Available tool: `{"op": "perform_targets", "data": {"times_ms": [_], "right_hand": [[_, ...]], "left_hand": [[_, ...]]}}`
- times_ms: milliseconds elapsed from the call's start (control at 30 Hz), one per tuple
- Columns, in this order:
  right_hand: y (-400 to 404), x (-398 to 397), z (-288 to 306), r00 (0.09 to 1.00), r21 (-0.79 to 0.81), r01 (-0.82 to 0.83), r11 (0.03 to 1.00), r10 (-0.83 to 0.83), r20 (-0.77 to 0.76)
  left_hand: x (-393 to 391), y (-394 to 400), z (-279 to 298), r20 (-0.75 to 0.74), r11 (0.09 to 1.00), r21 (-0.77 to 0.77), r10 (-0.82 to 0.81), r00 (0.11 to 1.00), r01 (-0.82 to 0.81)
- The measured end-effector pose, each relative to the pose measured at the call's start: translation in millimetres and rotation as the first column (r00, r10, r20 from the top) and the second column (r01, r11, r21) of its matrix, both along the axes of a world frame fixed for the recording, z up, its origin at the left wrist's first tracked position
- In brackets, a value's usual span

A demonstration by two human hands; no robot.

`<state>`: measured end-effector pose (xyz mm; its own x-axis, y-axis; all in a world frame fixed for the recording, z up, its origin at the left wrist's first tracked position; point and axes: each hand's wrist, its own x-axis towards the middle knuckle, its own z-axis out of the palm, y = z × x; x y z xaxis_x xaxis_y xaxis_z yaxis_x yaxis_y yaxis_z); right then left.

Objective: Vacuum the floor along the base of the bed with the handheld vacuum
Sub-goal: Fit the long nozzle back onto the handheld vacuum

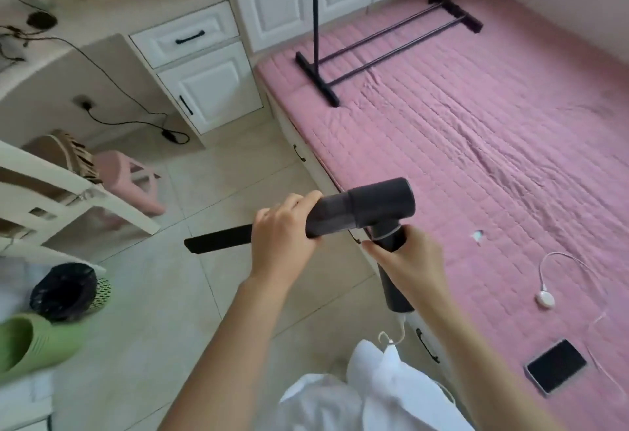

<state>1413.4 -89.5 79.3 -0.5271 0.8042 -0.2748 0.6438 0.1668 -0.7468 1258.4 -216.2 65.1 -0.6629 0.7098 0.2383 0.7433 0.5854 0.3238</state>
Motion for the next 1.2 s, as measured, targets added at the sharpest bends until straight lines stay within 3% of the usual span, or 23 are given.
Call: {"op": "perform_targets", "data": {"times_ms": [200,667,900,1200], "right_hand": [[19,-78,6,0.99,0.006,-0.139,0.99,0.139,0.002],[120,-327,24,0.894,0.088,-0.448,0.89,0.446,0.045],[116,-474,13,0.874,0.094,-0.486,0.869,0.481,0.067],[101,-656,16,0.897,0.065,-0.442,0.895,0.441,0.03]], "left_hand": [[-56,-5,4,0.028,0.991,0.024,0.129,0.991,-0.13],[-257,64,7,0.056,0.908,0.105,0.402,0.914,-0.406],[-396,56,-5,0.057,0.889,0.089,0.446,0.893,-0.45],[-592,45,9,0.049,0.919,0.055,0.388,0.92,-0.39]]}}
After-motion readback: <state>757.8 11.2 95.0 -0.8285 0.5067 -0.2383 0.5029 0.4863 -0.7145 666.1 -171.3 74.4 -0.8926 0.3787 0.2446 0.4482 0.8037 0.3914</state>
